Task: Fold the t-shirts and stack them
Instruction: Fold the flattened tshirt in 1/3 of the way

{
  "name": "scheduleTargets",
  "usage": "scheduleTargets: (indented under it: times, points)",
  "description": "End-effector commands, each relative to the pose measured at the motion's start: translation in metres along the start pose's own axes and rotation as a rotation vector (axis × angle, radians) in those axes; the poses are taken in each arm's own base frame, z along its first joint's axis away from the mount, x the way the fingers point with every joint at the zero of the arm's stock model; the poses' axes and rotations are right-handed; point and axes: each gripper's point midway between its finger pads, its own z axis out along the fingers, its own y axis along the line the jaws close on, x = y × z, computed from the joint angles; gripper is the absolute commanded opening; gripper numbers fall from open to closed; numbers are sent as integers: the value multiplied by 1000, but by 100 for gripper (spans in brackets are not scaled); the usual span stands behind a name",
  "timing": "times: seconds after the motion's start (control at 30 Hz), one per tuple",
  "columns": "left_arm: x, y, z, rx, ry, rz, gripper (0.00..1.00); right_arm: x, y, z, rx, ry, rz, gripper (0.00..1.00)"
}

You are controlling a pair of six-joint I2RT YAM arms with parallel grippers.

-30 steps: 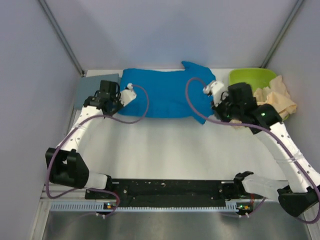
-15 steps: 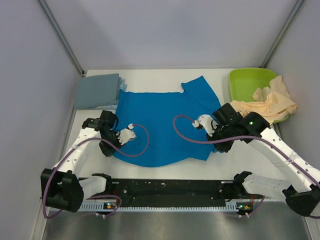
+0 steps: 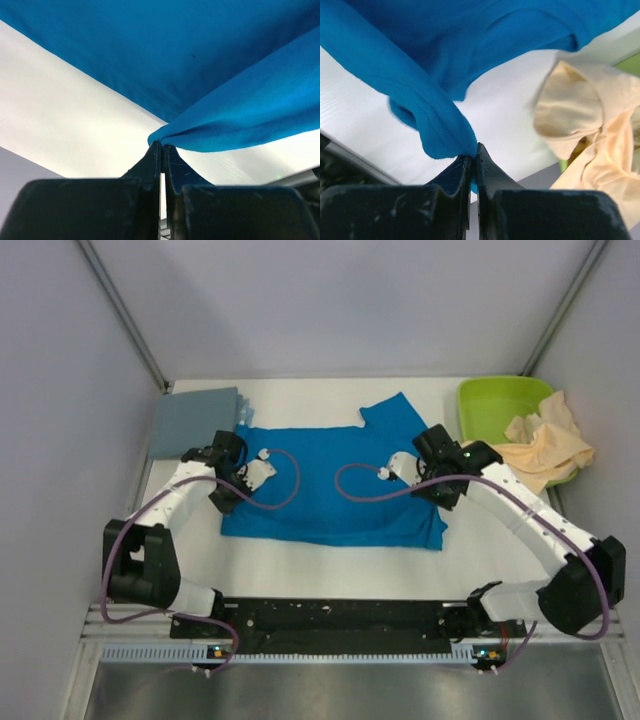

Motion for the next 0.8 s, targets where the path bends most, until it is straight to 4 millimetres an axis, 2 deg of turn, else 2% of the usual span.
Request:
scheduleTargets:
  times: [0.0,0.2,0.33,0.53,0.67,0.77]
  points:
    - [-14,31,11,-110,2,-71,0,-26,-63,35,170,-40,-54,0]
    - [-18,46,21,-158,15,-131,0,-60,-82,65,164,-138,-91,0]
    - [-18,56,24,-200,26,-173,0,-48,-101,80,193,-43,-75,0]
    - [-13,63,29,-207,37,-224,0,-35,-113,90,176,-17,-43,0]
    - [-13,67,30,-204,31,-254,0,-41,-117,91,167,-44,-40,0]
    - [-12,65,35,-181,34,-266,0,-45,-118,99,149,-45,-49,0]
